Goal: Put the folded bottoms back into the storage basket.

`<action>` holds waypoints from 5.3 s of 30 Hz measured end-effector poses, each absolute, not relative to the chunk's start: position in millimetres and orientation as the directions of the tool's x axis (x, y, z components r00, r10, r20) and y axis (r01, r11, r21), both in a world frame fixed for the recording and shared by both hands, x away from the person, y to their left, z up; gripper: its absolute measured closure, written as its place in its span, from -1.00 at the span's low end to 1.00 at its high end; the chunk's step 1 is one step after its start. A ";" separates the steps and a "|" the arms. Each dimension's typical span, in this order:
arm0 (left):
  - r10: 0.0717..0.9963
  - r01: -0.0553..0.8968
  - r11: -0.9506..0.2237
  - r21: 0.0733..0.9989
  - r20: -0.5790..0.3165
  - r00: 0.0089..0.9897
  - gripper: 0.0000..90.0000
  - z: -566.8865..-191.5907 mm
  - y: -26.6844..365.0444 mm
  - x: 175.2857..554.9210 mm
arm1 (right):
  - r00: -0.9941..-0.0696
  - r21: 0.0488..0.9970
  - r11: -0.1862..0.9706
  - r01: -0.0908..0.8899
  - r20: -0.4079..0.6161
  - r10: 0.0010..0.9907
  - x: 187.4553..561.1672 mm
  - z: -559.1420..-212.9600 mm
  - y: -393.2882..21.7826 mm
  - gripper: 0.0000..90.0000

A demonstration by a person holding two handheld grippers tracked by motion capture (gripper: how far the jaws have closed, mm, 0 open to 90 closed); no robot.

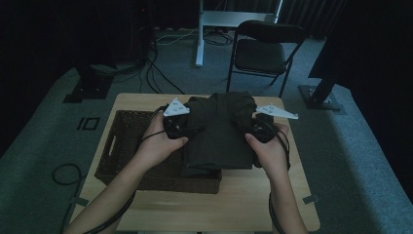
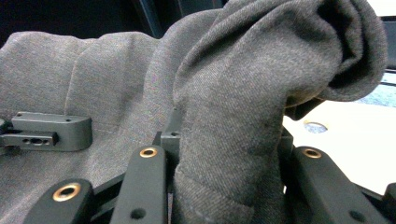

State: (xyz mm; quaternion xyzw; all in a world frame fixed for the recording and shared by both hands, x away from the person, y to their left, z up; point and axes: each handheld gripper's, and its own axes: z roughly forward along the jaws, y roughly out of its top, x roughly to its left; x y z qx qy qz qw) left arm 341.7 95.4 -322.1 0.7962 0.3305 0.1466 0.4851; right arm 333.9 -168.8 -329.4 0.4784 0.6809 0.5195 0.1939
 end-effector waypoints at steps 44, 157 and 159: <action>0.778 0.478 -0.324 0.816 -0.057 0.625 0.58 -373.5 226.0 366.9 | -0.490 0.861 -0.020 0.508 0.308 0.816 377.0 -390.6 -21.7 0.38; 0.853 0.514 -0.212 0.831 -0.098 0.512 -0.53 -412.7 232.9 358.2 | -0.482 0.821 0.196 0.537 0.108 0.869 397.1 -430.0 -33.6 -0.70; 0.851 0.509 -0.209 0.835 -0.101 0.515 -0.53 -410.4 232.4 356.1 | -0.483 0.821 0.196 0.536 0.108 0.869 396.4 -428.8 -34.9 -0.70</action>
